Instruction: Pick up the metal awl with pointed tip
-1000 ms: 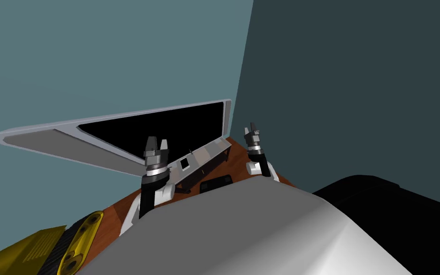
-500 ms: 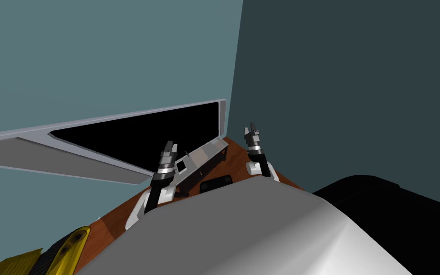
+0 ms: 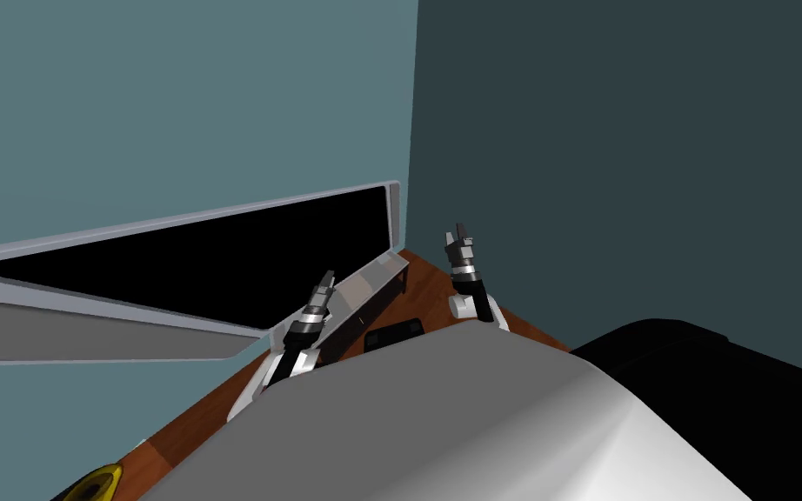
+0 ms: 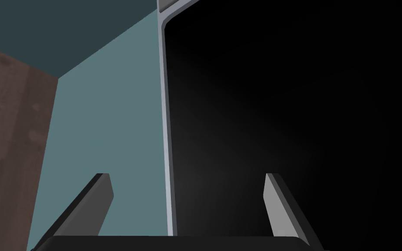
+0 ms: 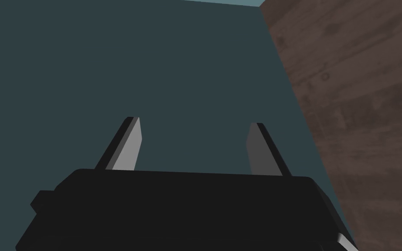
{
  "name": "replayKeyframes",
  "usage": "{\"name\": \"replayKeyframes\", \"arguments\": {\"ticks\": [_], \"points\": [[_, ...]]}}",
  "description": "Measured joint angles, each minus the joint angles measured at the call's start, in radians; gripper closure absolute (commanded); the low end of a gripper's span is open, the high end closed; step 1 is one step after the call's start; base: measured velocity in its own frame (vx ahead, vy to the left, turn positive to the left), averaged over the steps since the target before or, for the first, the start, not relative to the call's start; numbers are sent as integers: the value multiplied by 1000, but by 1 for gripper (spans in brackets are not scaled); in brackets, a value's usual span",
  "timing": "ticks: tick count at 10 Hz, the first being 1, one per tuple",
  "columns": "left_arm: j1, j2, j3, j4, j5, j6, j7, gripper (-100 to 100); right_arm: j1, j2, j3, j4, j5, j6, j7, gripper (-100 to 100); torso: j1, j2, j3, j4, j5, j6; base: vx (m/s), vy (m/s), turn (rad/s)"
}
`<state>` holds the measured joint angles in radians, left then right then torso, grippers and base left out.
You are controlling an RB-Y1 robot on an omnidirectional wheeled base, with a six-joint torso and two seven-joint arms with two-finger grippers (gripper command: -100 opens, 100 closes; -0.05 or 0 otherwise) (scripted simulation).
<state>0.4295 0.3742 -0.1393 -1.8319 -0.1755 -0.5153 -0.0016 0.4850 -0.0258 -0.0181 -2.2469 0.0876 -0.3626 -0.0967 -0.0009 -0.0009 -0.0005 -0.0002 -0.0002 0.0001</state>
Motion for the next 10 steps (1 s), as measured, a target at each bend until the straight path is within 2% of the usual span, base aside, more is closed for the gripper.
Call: {"name": "replayKeyframes", "arguments": {"ticks": [2,3,7,8,10], "points": [[4,50,-13,27,-7,21,7,-100,0,0,0,0,0,0,0,0,1,0,0,0,0,0,10,-10,-98],[-2,61,-20,49,-11,26,8,-100,0,0,0,0,0,0,0,0,1,0,0,0,0,-1,15,-15,-161],[-17,155,-57,165,-30,56,15,-100,0,0,0,0,0,0,0,0,0,0,0,0,0,0,18,-14,-136],[-12,171,-59,183,-31,56,18,-100,0,0,0,0,0,0,0,0,1,0,0,0,0,-1,19,-17,-165],[-28,199,-90,257,-49,81,9,-100,0,0,0,0,0,0,0,0,0,-1,0,0,0,0,27,-17,-151]]}}
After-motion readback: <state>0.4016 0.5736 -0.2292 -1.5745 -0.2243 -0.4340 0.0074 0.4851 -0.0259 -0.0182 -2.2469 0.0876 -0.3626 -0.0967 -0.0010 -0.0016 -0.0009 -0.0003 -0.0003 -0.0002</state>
